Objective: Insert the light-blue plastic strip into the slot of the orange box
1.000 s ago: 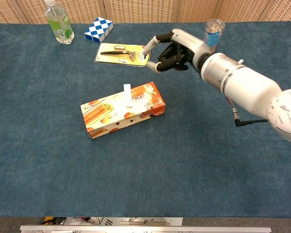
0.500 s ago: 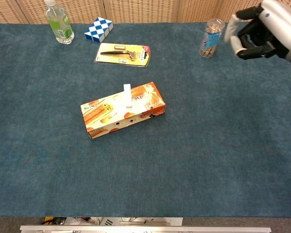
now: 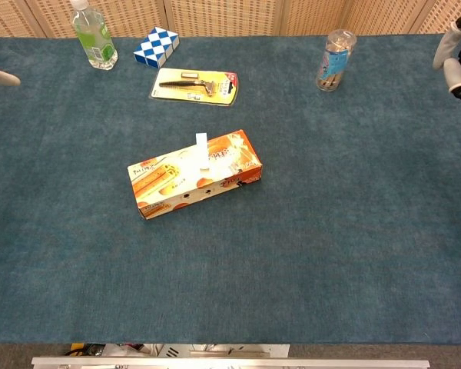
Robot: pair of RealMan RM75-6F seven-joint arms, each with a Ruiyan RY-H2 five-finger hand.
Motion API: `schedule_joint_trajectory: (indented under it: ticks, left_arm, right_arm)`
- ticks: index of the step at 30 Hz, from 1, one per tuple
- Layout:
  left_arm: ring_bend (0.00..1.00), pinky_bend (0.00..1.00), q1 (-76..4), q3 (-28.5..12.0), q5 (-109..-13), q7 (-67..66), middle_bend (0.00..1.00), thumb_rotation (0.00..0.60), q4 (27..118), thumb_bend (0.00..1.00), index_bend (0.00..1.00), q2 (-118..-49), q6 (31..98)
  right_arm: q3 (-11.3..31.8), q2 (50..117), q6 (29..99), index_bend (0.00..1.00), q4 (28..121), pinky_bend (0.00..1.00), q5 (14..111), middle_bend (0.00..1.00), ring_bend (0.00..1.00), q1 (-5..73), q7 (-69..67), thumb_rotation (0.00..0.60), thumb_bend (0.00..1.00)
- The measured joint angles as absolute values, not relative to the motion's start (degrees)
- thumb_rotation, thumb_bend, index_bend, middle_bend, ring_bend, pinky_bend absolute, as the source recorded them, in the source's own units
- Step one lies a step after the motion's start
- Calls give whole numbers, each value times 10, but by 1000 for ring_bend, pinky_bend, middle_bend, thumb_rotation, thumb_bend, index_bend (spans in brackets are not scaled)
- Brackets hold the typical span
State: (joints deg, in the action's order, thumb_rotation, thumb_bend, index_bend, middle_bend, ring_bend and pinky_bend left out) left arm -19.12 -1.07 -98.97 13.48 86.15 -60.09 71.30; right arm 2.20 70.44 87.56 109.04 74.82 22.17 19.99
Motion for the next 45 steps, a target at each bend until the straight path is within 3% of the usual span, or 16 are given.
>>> schedule_joint_trajectory:
  ticks: [3,16,26,45]
  left_arm:
    - [1000,1000,-213,-4,-1002,152,998,600,865,479,222,-596,686]
    - [1000,1000,-328,10,-1053,192,1000,600,868,673,208,-614,604]
    - [1000,1000,-398,14,-1067,167,1000,600,874,692,208,-657,544]
    - [1000,1000,-488,1,-1002,125,1000,600,887,738,198,-716,428]
  right_arm:
    - [27,701,873,623,1091,1000,749,920,1000,215,199,600,510]
    - [41,708,852,532,1088,1000,739,920,1000,196,204,600,510]
    - [51,714,845,459,1090,1000,742,947,1000,186,211,600,572]
    - [63,721,830,427,1081,1000,734,972,1000,169,204,600,575]
